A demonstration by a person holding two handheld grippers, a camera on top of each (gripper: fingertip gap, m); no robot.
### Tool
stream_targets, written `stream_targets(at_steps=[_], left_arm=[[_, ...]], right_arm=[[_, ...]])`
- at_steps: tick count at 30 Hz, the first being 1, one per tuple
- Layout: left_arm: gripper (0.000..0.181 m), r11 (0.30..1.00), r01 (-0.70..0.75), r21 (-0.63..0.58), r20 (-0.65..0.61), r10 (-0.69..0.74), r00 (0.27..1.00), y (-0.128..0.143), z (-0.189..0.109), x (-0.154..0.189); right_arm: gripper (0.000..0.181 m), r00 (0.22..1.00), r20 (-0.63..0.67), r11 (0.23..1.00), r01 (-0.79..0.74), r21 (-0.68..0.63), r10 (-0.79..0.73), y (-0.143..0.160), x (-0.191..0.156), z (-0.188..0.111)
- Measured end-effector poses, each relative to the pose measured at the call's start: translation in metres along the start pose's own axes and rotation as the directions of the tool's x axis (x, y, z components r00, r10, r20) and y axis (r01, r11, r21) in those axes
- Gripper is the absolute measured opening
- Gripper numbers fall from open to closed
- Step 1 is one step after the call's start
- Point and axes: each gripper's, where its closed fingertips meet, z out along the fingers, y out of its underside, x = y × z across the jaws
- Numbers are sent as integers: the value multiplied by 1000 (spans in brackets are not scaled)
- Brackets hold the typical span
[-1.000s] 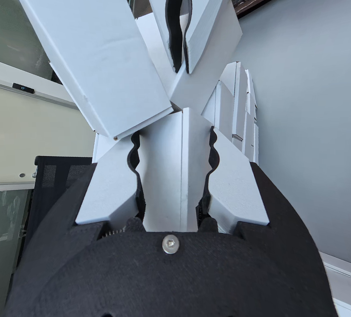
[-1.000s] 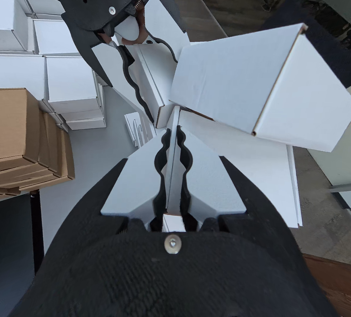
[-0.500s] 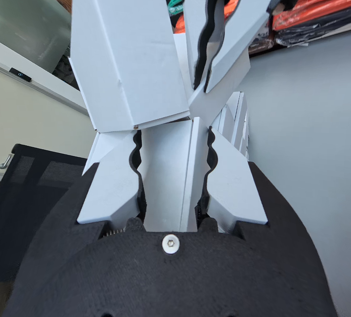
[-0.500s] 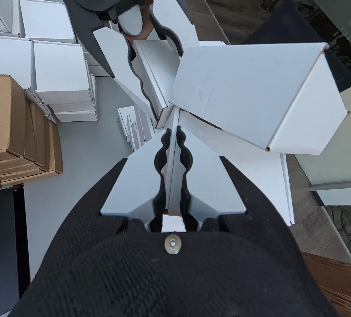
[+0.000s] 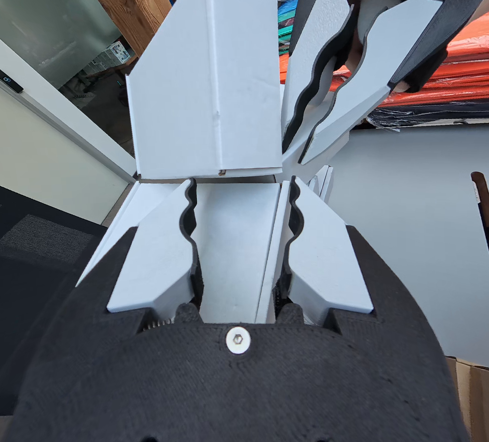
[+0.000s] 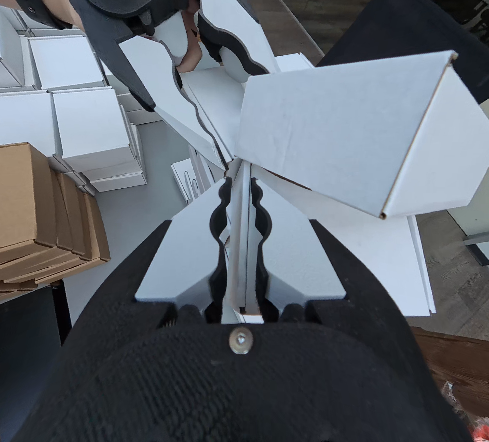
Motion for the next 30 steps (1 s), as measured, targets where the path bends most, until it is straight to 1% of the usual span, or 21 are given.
stream_targets(at_steps=[4, 6, 8, 12, 17, 20, 23, 25, 28, 30], left_arm=[[69, 999, 37, 6, -16, -37, 999, -1, -1, -2], [61, 997, 81, 20, -35, -80, 996, -4, -2, -4], [60, 992, 123, 31, -66, -121, 991, -6, -3, -6], [62, 975, 210, 67, -119, -201, 972, -11, -6, -8], [69, 963, 253, 90, -145, -238, 960, -14, -7, -8], [61, 936, 326, 135, -147, -307, 940, -19, -10, -14], [54, 897, 391, 205, -156, -364, 918, -22, -16, -21], [50, 877, 420, 235, -166, -390, 906, -23, -18, -24], [45, 876, 419, 241, -146, -394, 908, -22, -18, -27], [43, 871, 426, 245, -140, -403, 905, -22, -17, -28]], right_arm=[[16, 999, -35, 1000, -3, -16, 2, -2, 0, 4], [18, 999, -36, 1000, -8, -25, 7, -4, -1, 6], [23, 999, -28, 999, -18, -30, 18, -5, -3, 8], [26, 998, -13, 997, -62, -38, 62, -7, -4, 10], [26, 995, -45, 994, -89, -64, 87, -7, -3, 12], [27, 995, -72, 994, -77, -71, 72, -7, -2, 14], [26, 992, -96, 993, -89, -72, 82, -8, -2, 16], [25, 986, -110, 989, -130, -69, 122, -9, 1, 16], [27, 975, -133, 980, -190, -62, 181, -9, 5, 16], [26, 972, -157, 981, -187, -60, 176, -9, 6, 15]])
